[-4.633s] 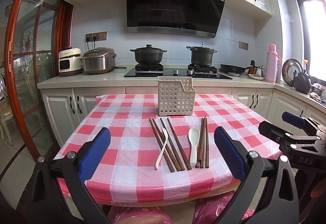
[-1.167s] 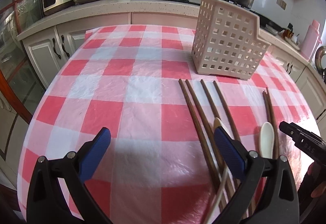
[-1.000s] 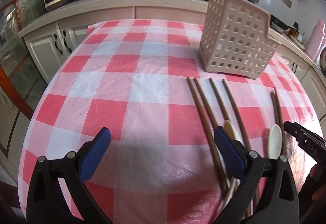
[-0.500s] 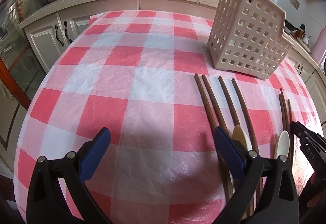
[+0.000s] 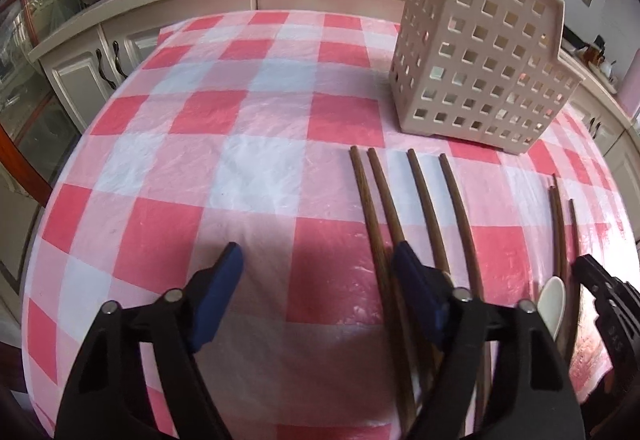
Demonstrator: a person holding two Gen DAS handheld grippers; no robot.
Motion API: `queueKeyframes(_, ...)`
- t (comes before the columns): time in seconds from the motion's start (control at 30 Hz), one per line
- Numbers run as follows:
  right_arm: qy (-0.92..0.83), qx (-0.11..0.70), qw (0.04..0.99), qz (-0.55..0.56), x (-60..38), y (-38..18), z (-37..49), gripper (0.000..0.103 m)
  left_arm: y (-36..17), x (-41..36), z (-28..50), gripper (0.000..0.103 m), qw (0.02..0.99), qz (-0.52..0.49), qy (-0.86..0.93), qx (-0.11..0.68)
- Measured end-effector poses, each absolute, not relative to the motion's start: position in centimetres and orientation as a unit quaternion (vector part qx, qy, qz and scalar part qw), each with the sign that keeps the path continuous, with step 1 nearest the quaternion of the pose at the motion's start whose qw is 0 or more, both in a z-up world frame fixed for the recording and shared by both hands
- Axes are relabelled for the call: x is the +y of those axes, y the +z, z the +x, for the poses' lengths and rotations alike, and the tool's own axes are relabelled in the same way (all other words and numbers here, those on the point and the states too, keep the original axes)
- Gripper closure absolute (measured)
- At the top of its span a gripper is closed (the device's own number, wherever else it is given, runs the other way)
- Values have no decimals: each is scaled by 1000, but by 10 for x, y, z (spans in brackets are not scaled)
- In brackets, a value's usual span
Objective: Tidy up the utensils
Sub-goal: 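Grasp a wooden chopstick with the left tool while the right tool grasps another chopstick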
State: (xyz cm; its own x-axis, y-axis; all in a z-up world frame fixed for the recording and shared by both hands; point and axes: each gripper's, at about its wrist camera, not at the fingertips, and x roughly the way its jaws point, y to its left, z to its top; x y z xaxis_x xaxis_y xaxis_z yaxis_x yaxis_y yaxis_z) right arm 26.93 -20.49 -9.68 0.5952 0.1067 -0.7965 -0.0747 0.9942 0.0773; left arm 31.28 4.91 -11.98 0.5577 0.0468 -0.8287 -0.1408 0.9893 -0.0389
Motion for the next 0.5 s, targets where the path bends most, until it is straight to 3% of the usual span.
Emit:
queueKeyframes(0.27,68,453,889,20,-210,-97,267,89,-121,41,315,35,876,-32,69,477)
queueKeyframes(0.5,69,459,886,-12,-203,-96,270,89,-117,33,315,71,880,-16,46,472)
